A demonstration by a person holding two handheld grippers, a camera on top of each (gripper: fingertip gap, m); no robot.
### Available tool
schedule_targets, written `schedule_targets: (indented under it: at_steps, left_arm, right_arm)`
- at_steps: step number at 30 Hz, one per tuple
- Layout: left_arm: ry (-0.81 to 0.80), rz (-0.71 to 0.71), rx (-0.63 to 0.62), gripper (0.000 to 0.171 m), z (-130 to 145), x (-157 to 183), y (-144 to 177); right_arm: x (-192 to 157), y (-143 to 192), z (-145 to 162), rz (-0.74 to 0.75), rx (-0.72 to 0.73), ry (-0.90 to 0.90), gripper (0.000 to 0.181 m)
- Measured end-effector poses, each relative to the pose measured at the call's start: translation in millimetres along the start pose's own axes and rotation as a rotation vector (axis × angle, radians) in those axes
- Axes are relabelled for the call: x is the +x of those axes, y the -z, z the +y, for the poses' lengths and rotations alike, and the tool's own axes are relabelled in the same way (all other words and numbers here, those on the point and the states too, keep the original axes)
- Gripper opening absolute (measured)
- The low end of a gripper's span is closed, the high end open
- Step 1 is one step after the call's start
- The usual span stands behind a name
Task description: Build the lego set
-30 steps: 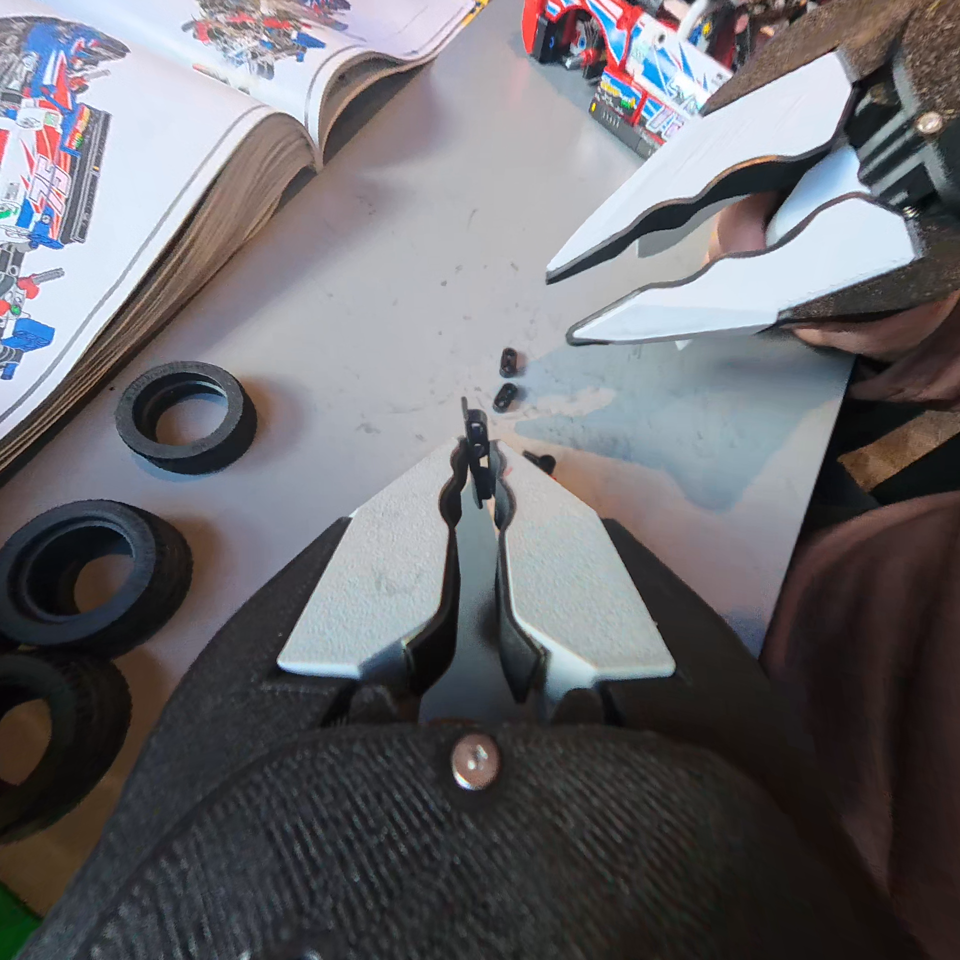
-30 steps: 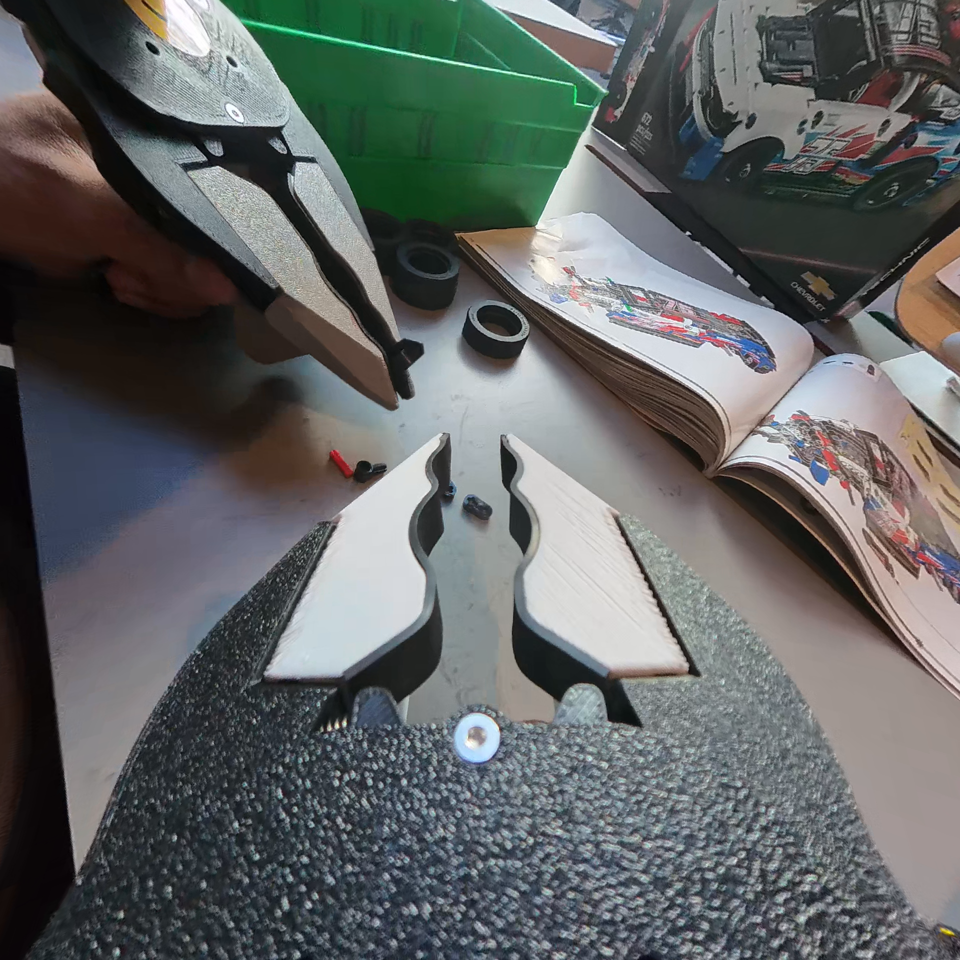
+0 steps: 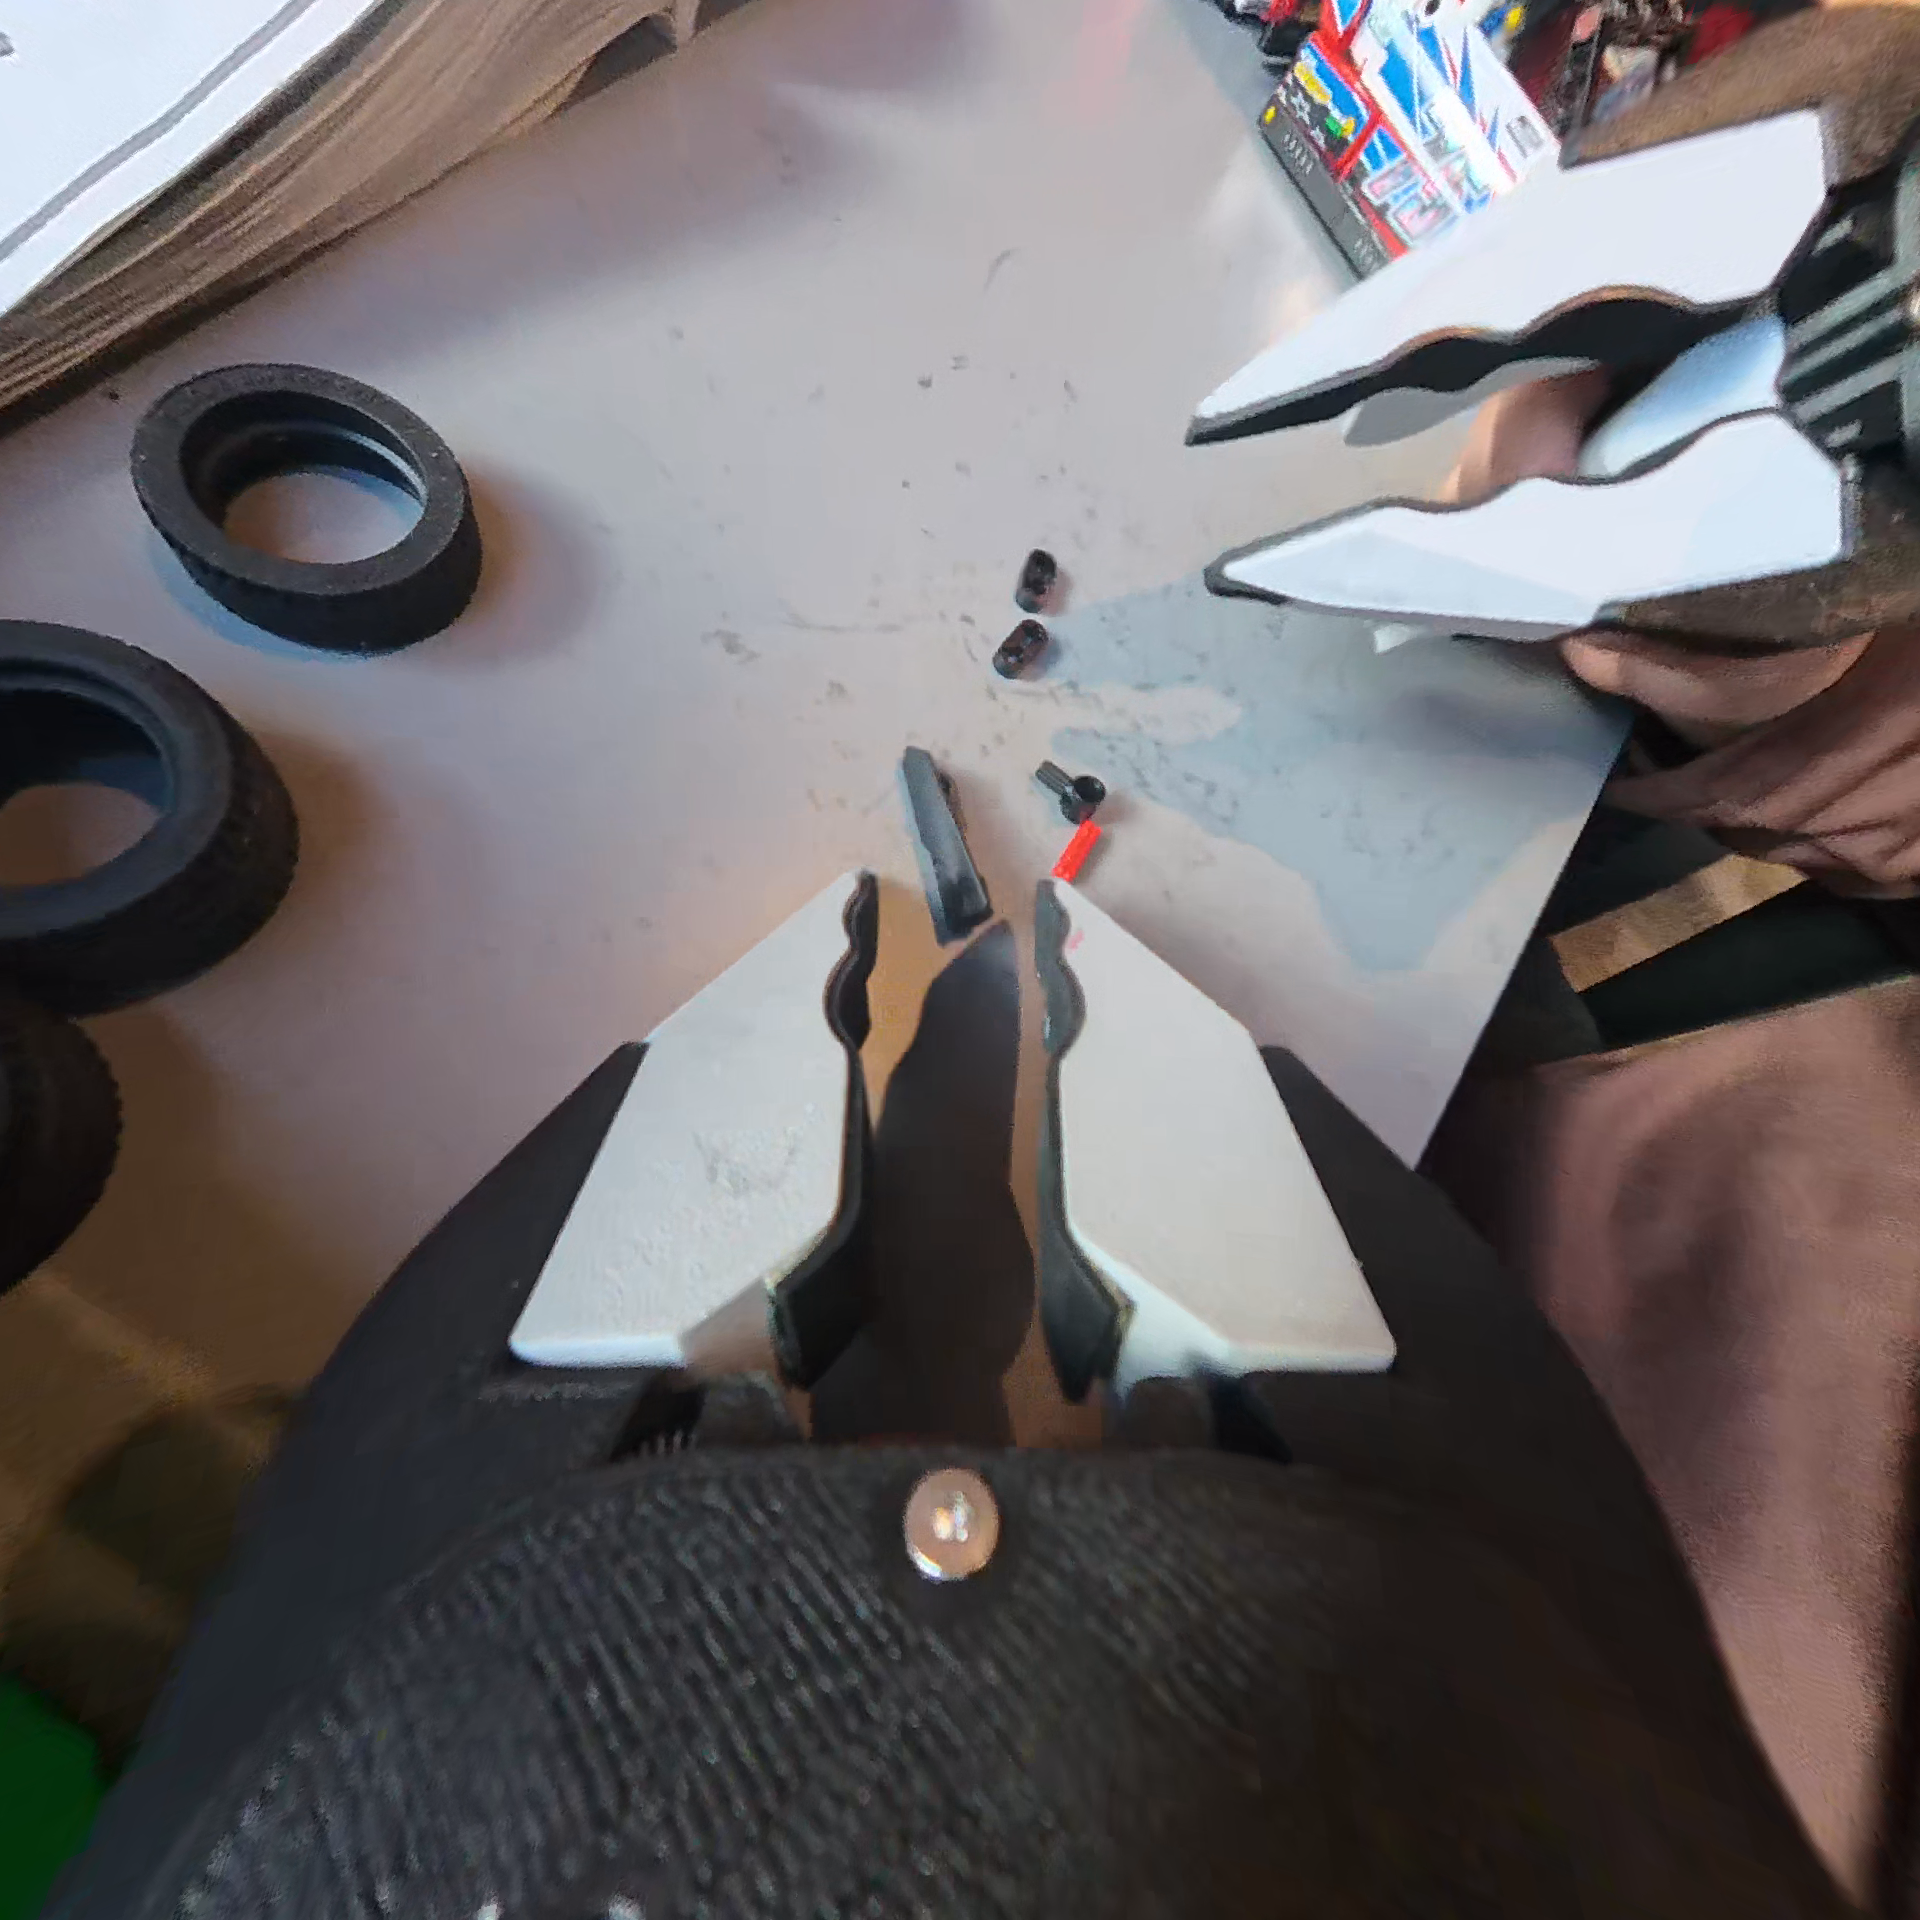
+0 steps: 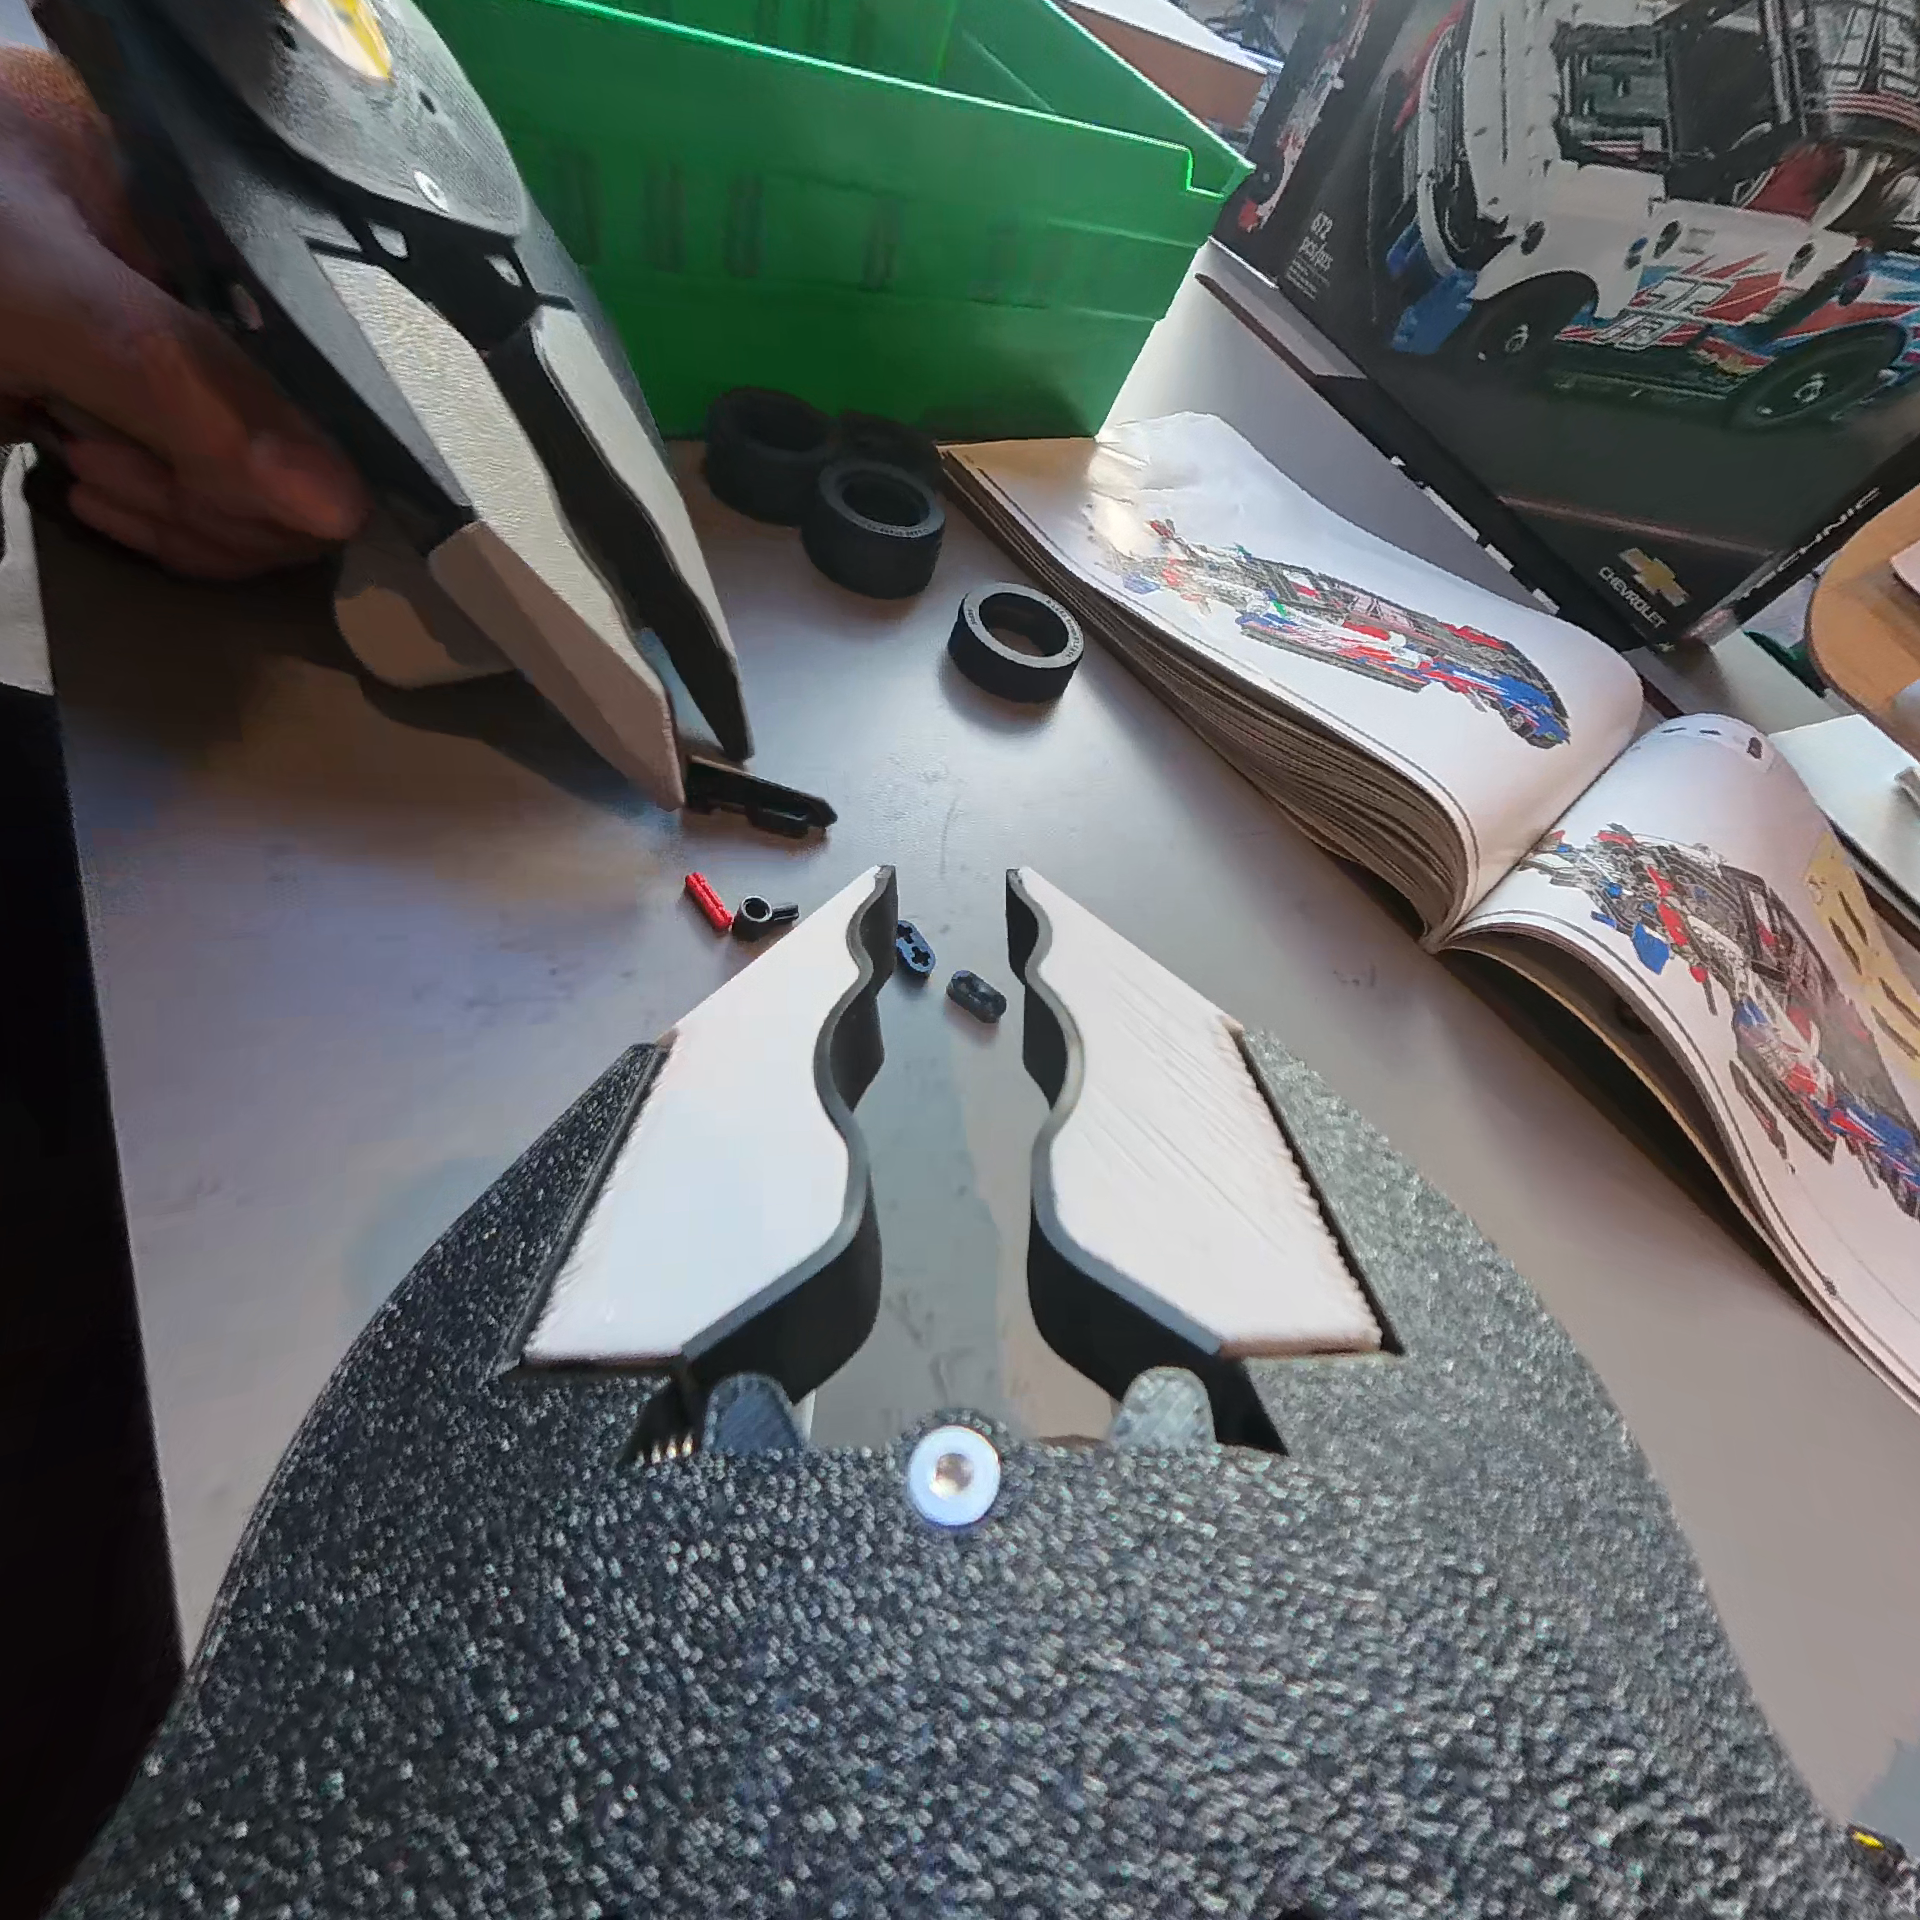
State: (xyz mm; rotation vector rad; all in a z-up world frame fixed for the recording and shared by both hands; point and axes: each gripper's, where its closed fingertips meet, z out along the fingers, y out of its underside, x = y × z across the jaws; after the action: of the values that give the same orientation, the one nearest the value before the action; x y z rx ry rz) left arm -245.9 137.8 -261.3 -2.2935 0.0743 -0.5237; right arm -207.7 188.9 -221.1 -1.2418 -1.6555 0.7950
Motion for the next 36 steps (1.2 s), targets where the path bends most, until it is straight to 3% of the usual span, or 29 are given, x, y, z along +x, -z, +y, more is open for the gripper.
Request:
schedule_targets:
  at_steps: [6,12,15,18,28,32,36]
  left_arm:
    - [-0.182,-0.138,-0.034,0.021,10,-3,5]
    - [-0.165,-0.104,-0.037,0.019,5,2,-3]
    - [-0.155,-0.124,-0.041,0.005,2,-3,-7]
    - [-0.063,-0.108,-0.038,0.005,1,-1,-8]
    - [0.485,0.133,0.065,0.004,22,30,8]
    - [0.501,0.124,0.070,0.004,31,34,14]
    - [0.425,0.019,0.090,0.008,34,23,25]
  right_arm:
    - [-6,1,3,-0.024,-0.018,0.014,0.021]
    - [-5,-1,6,-0.002,-0.039,0.029,0.019]
    - [-5,0,4,0.003,-0.030,0.033,0.019]
    - [-10,1,3,-0.016,-0.022,0.062,0.020]
    - [-63,2,-5,-0.178,-0.016,0.132,0.030]
    - [-74,-2,-1,-0.177,-0.063,0.199,0.029]
    - [-75,-3,1,-0.180,-0.070,0.206,0.029]
